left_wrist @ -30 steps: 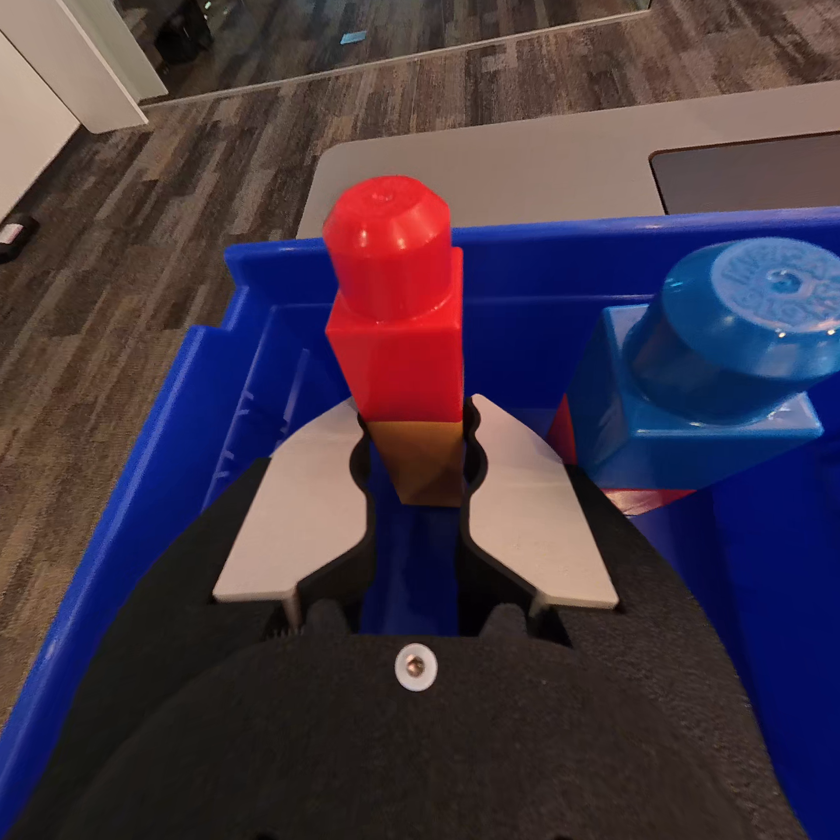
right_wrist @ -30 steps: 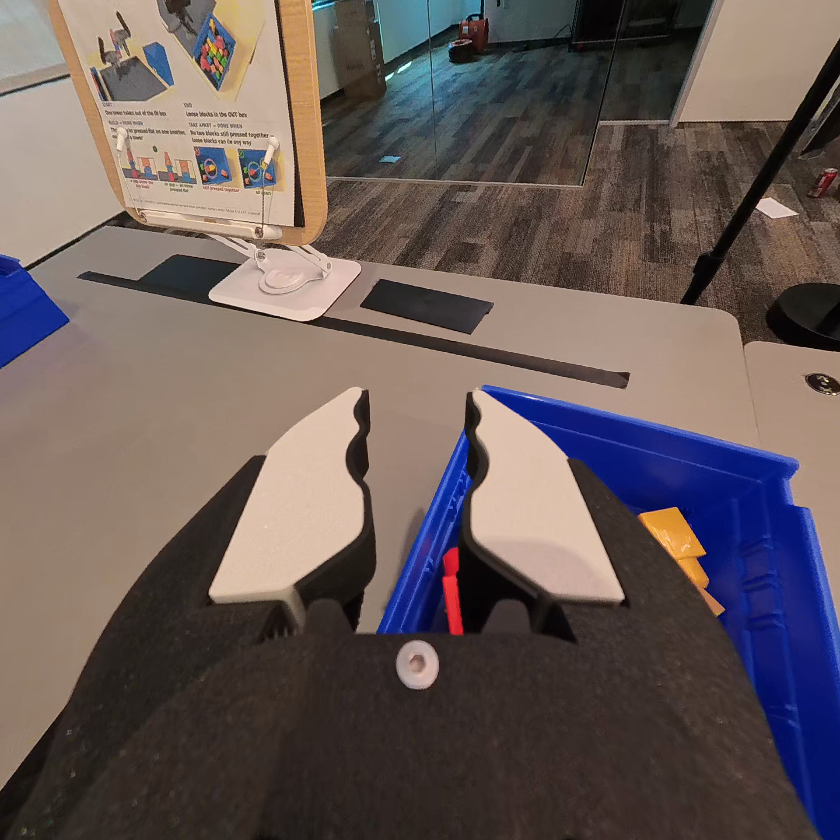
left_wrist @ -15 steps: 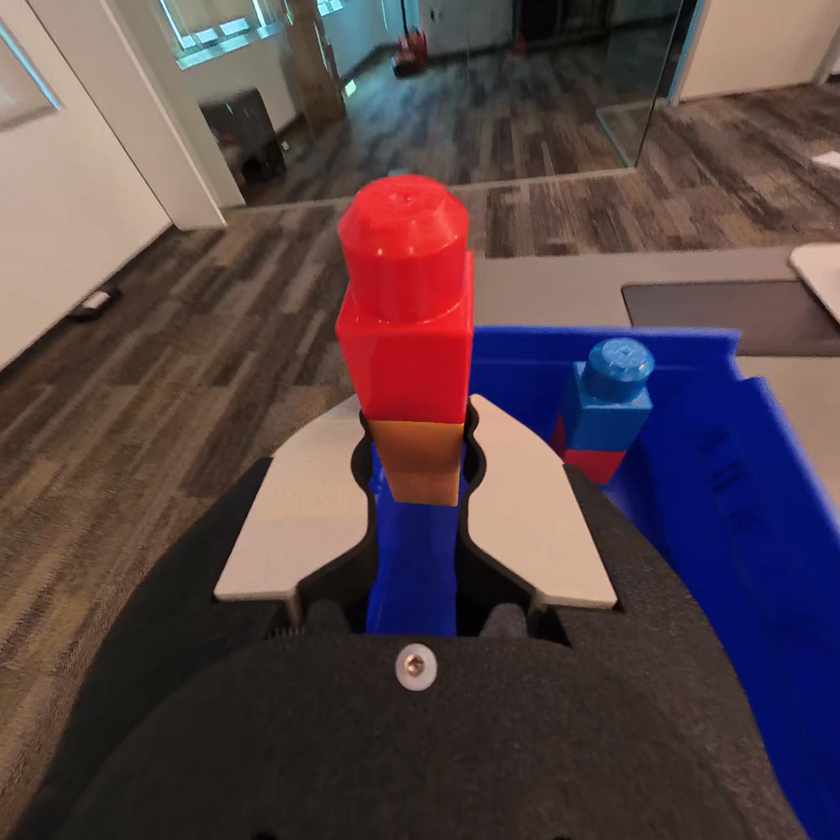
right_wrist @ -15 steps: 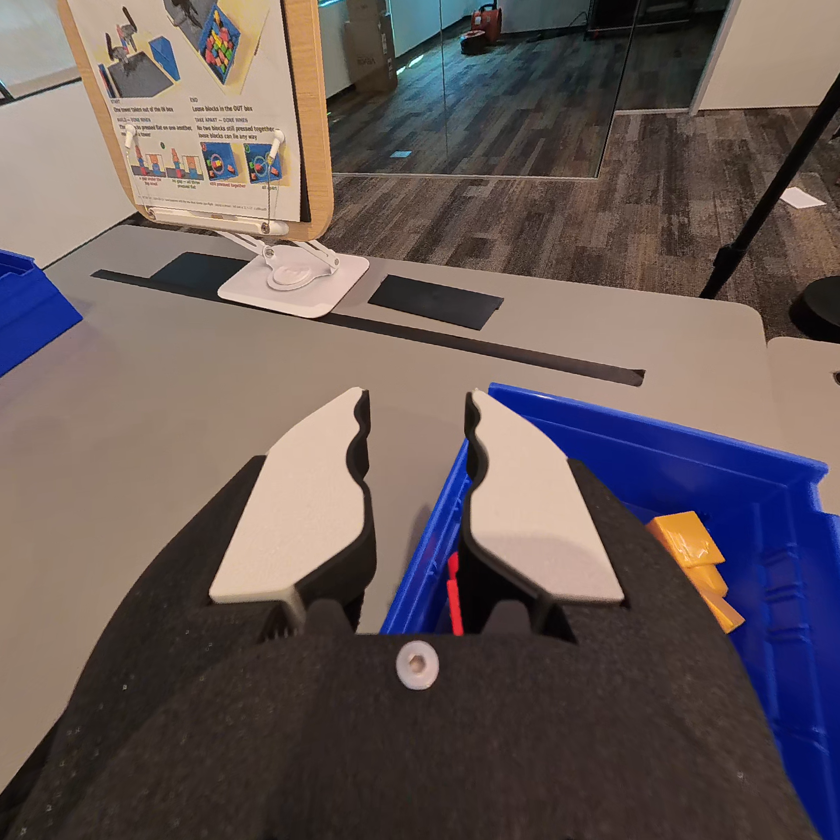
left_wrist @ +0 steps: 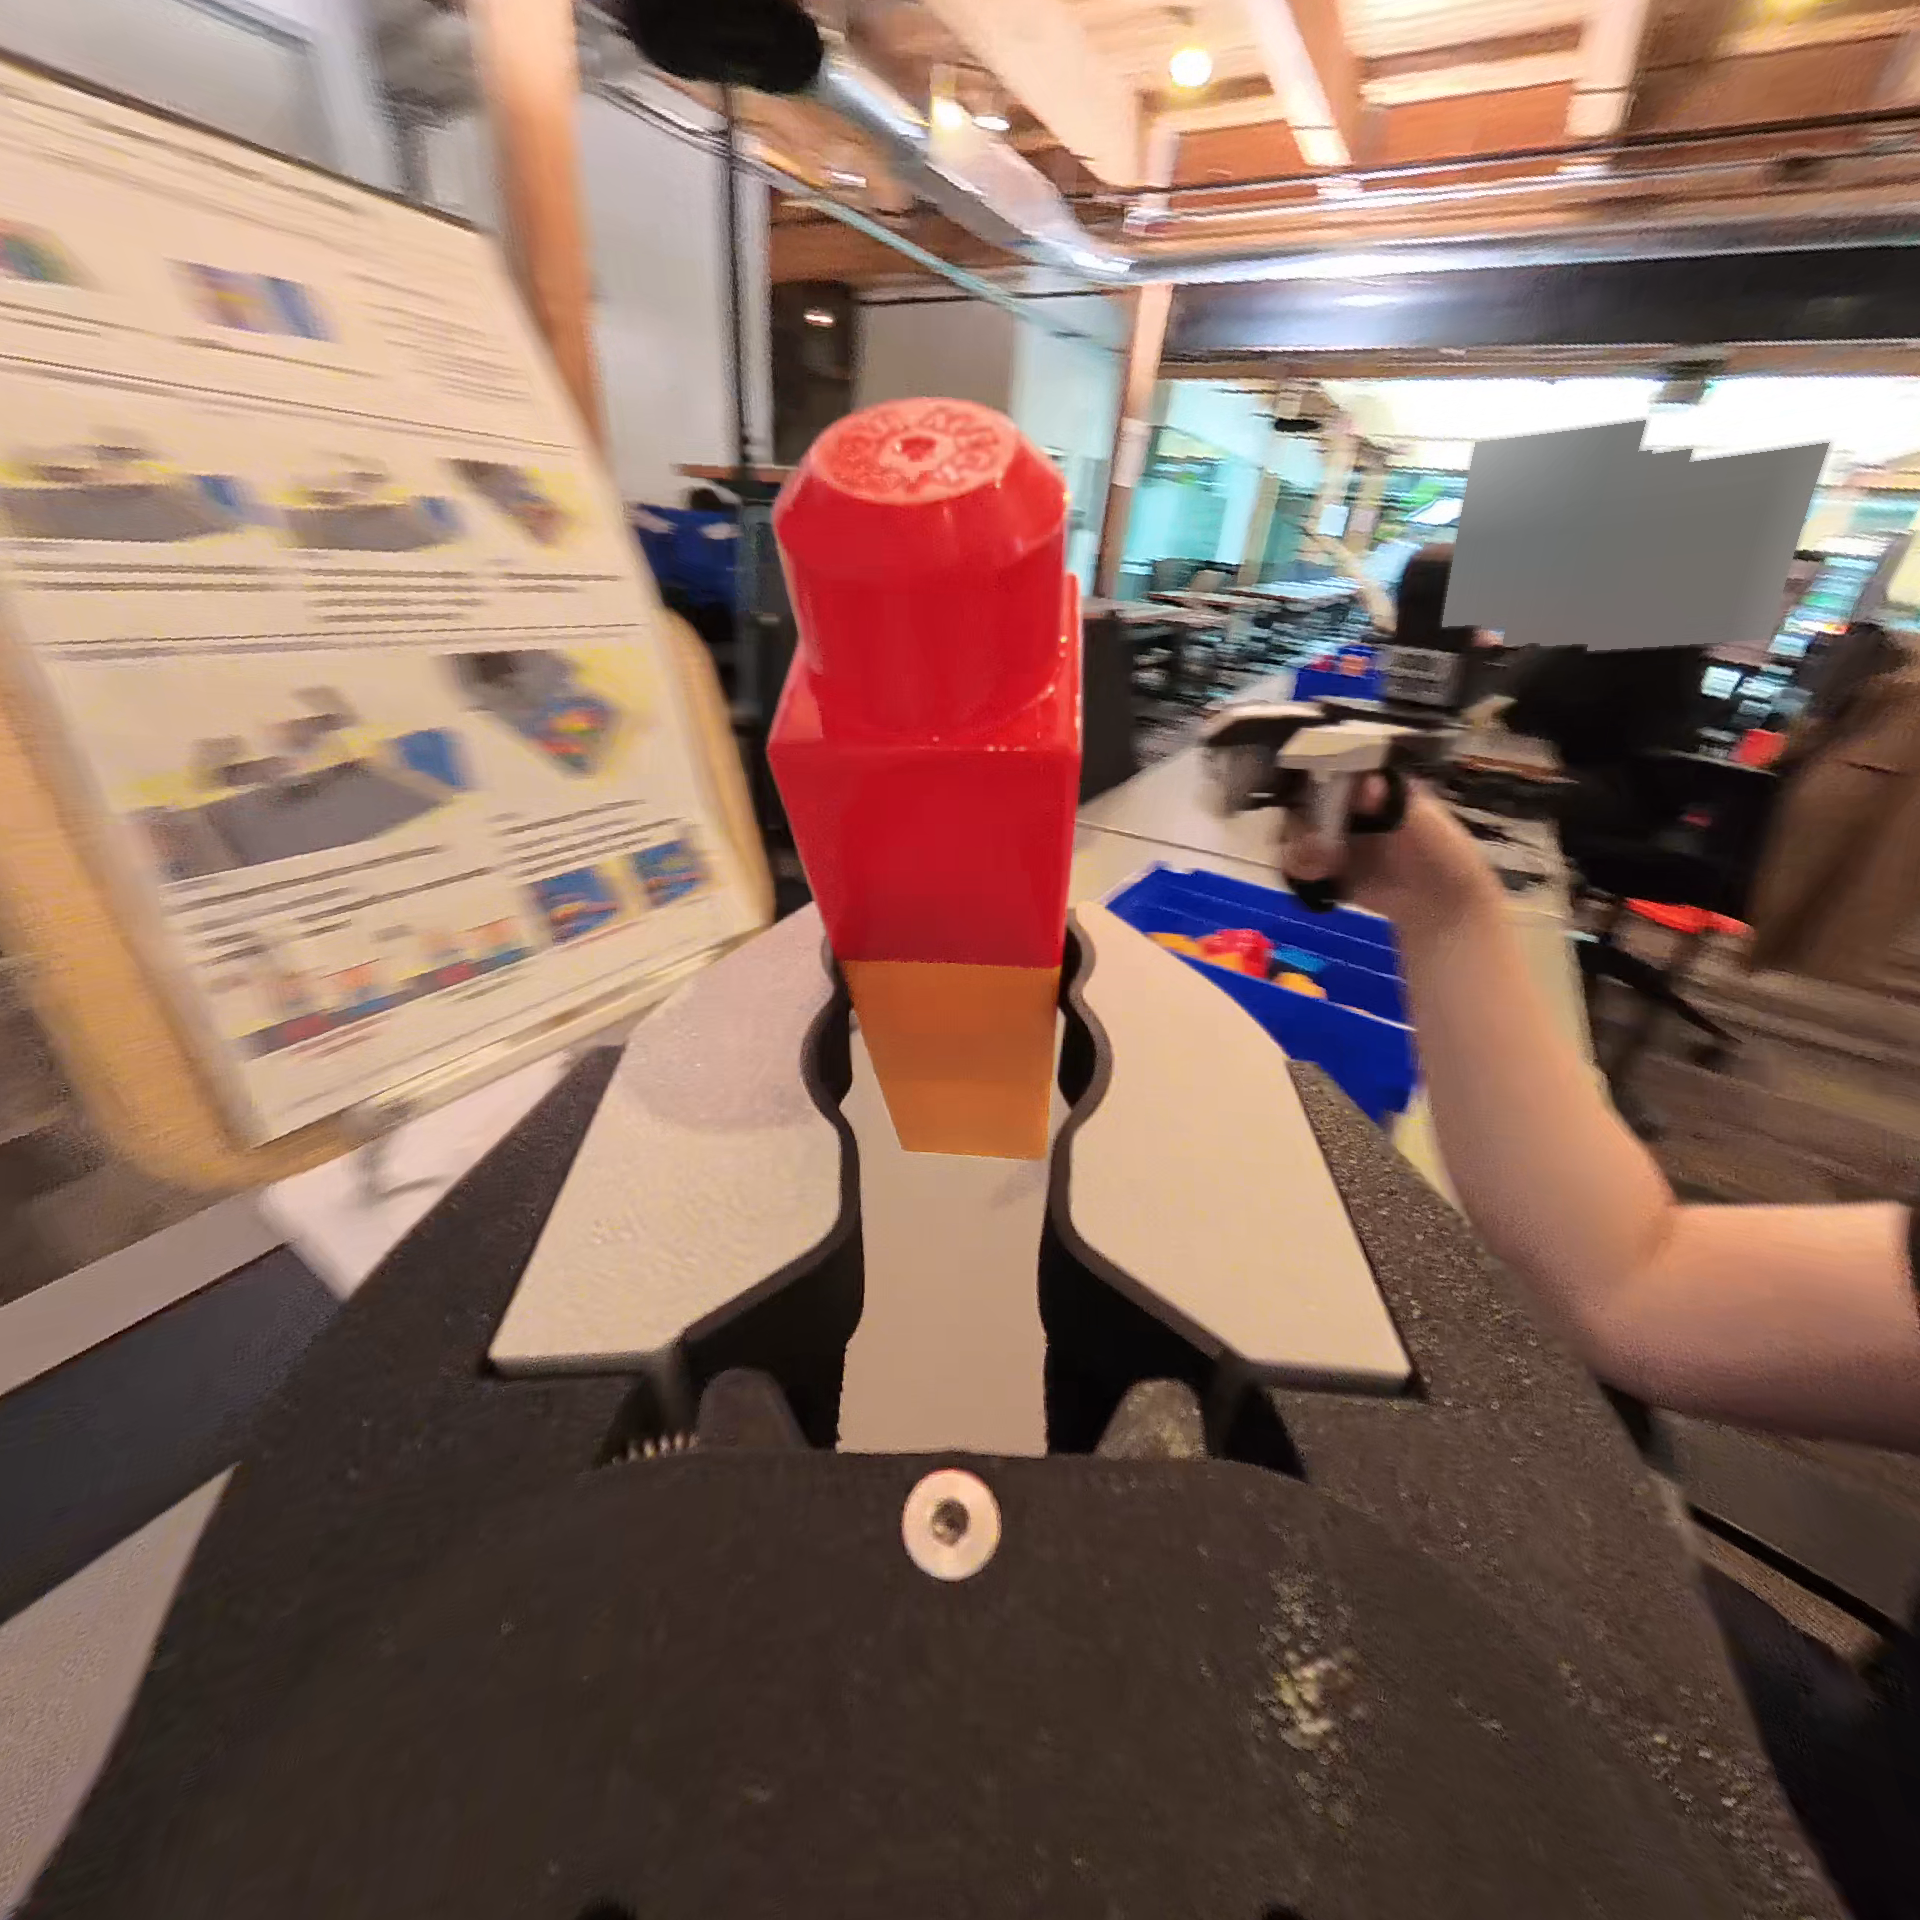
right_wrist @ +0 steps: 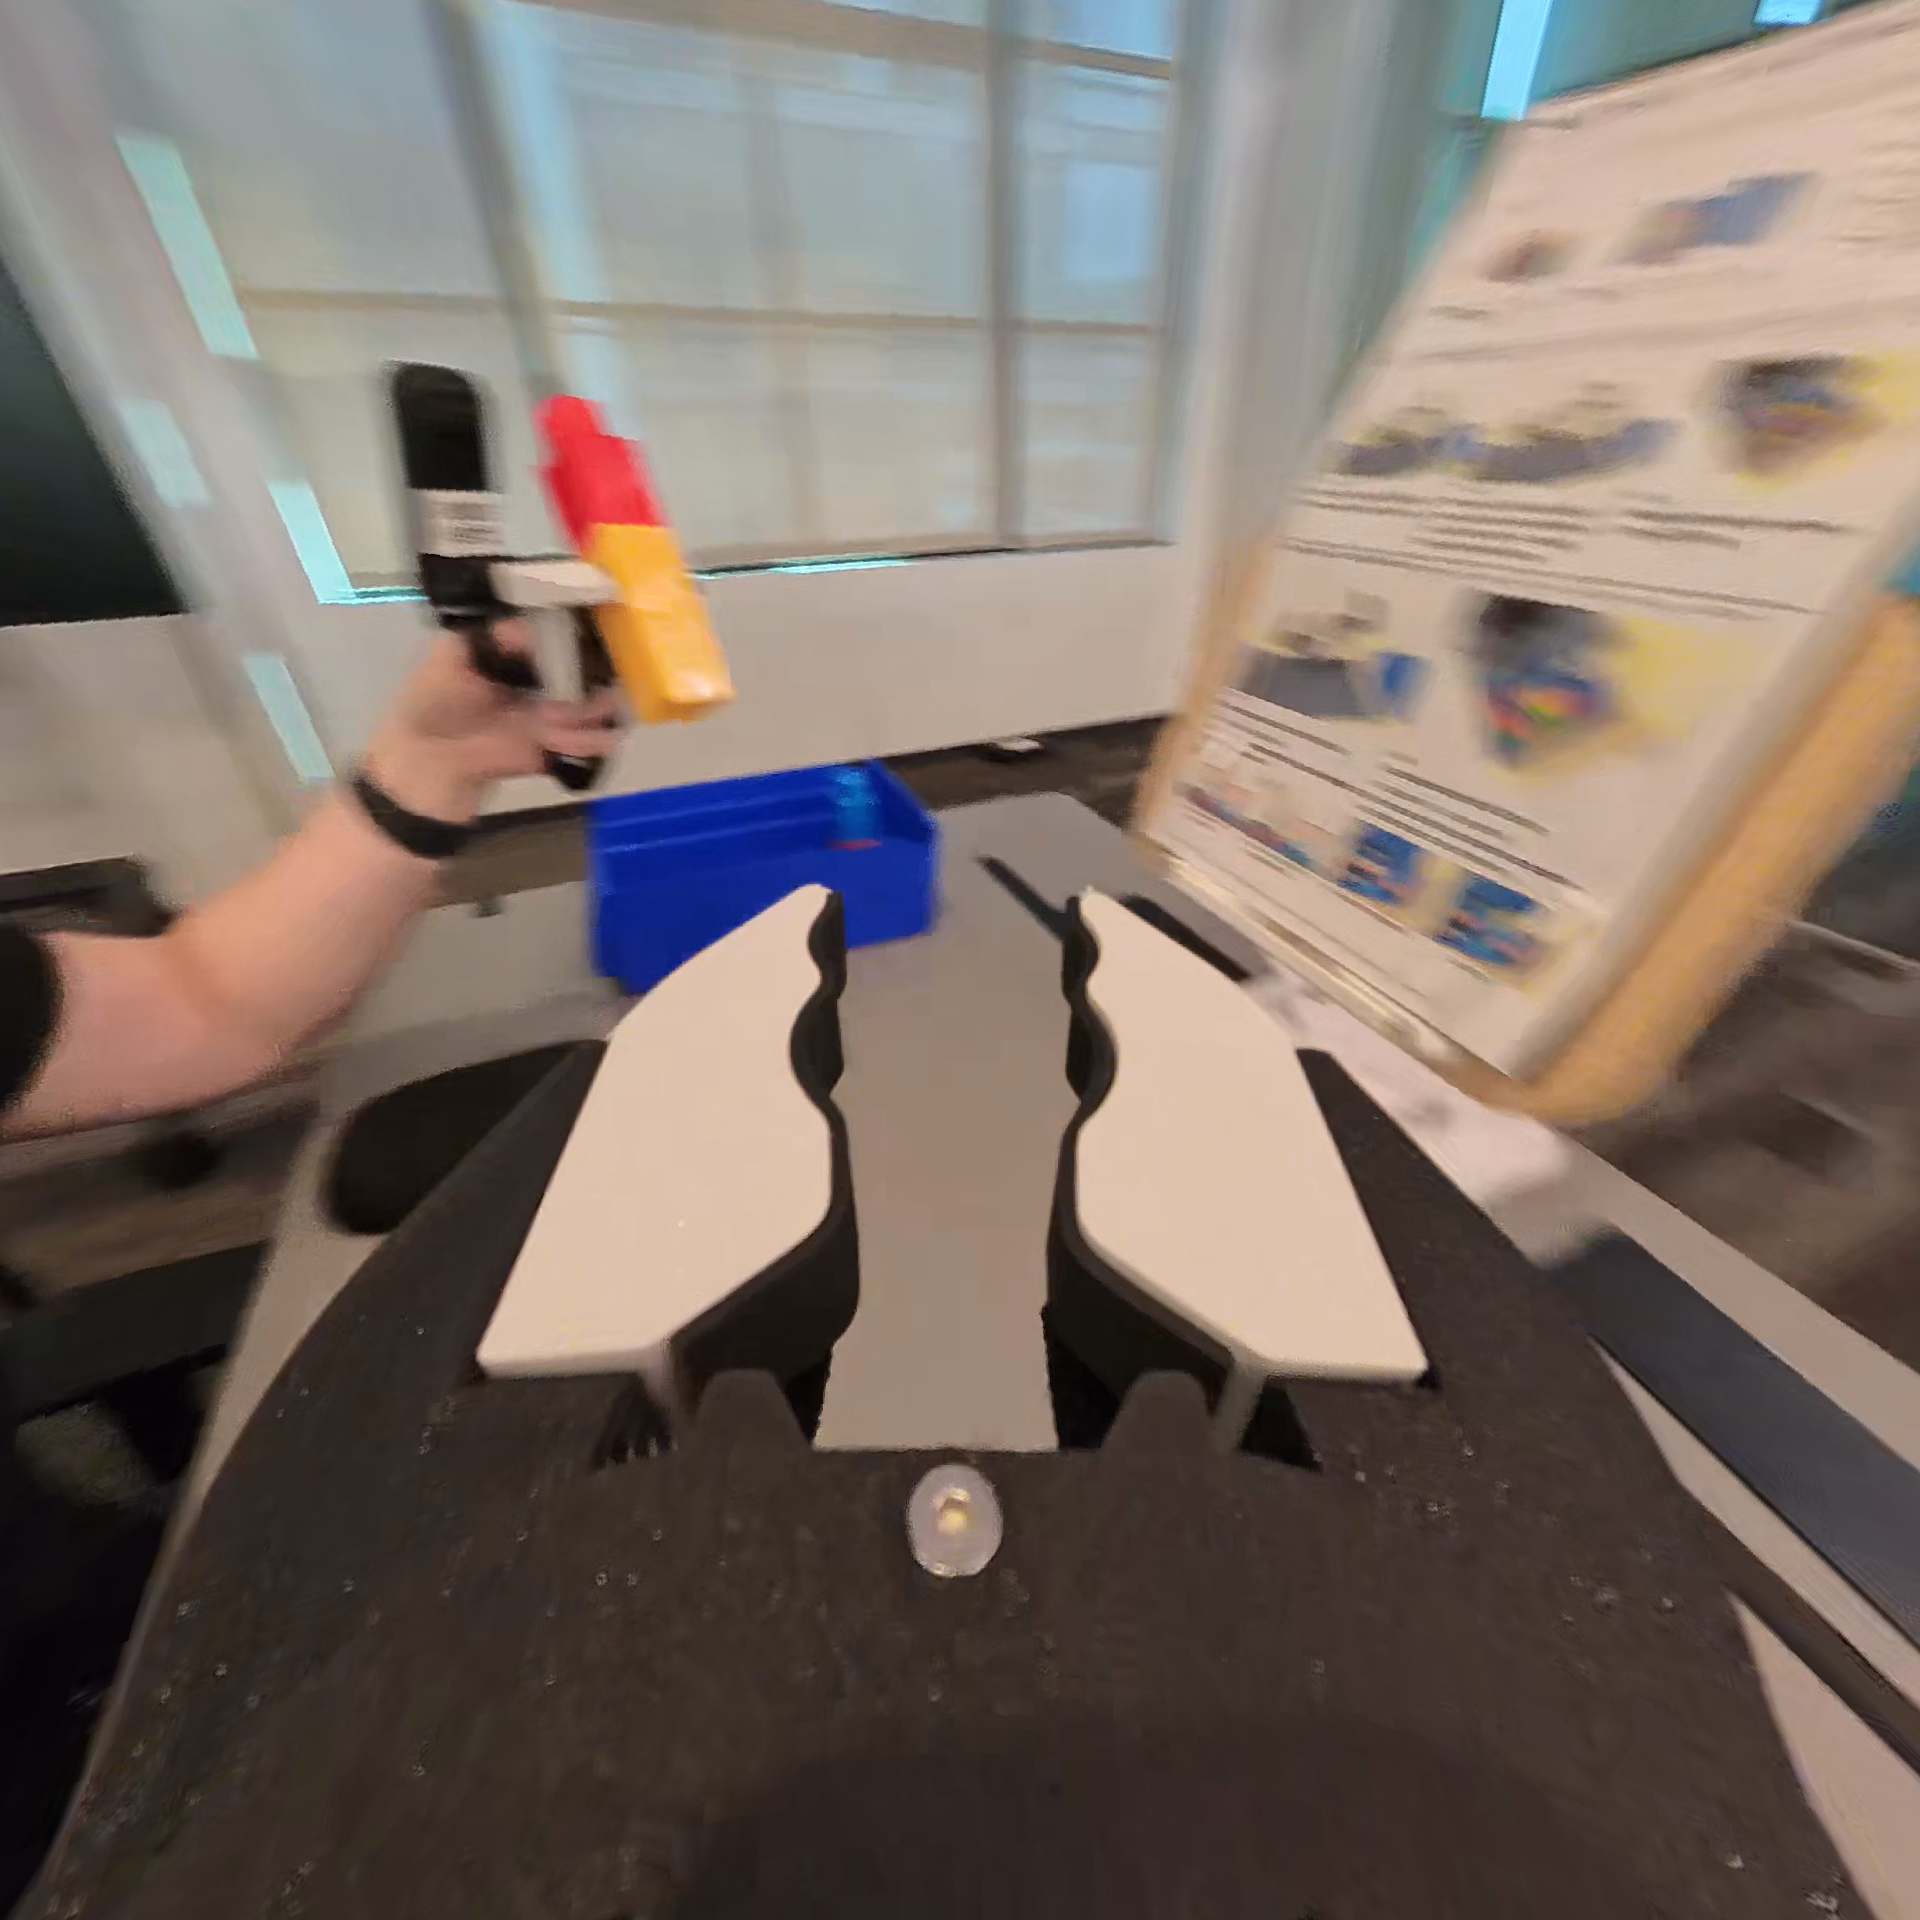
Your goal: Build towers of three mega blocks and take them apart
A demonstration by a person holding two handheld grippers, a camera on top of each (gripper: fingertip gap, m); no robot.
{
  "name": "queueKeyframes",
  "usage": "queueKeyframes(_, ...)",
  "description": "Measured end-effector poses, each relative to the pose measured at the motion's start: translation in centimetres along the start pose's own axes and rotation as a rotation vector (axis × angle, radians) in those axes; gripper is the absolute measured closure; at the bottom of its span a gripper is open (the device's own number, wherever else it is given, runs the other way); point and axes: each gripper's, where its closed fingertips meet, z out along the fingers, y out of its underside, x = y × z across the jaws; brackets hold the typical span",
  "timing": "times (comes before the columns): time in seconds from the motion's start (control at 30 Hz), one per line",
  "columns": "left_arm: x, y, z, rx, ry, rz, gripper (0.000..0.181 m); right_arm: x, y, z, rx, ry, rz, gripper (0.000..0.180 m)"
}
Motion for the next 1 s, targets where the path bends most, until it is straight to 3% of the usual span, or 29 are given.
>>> queueKeyframes(0.17,6.4,1.9,7.3,-0.06,0.203,0.05,0.144,-7.2,-0.4,6.9,0.009,-0.304,0.016,0.12)
queueKeyframes(0.3,8.8,2.7,10.8,-0.055,0.287,0.055,0.145,-8.1,2.1,10.3,-0.111,-0.267,-0.054,0.11)
queueKeyframes(0.37,9.5,2.9,11.6,-0.047,0.331,0.031,0.145,-7.9,2.7,10.8,-0.137,-0.258,-0.079,0.118)
queueKeyframes(0.43,9.6,2.8,12.1,-0.023,0.351,0.01,0.145,-8.5,2.9,10.4,-0.136,-0.33,-0.056,0.141)
queueKeyframes(0.47,9.7,2.7,12.2,-0.003,0.366,-0.011,0.144,-8.4,2.8,10.3,-0.133,-0.344,-0.038,0.143)
queueKeyframes(0.63,8.7,4.0,12.6,0.075,0.39,-0.099,0.144,-7.4,4.2,10.2,-0.189,-0.356,0.015,0.143)
queueKeyframes(0.9,7.2,5.3,12.8,0.012,0.43,-0.237,0.146,-6.7,5.8,11.0,-0.24,-0.371,0.111,0.143)
queueKeyframes(1.0,4.9,2.7,11.1,0.19,0.4,-0.366,0.145,-6.1,7.9,10.7,-0.346,-0.34,0.091,0.143)
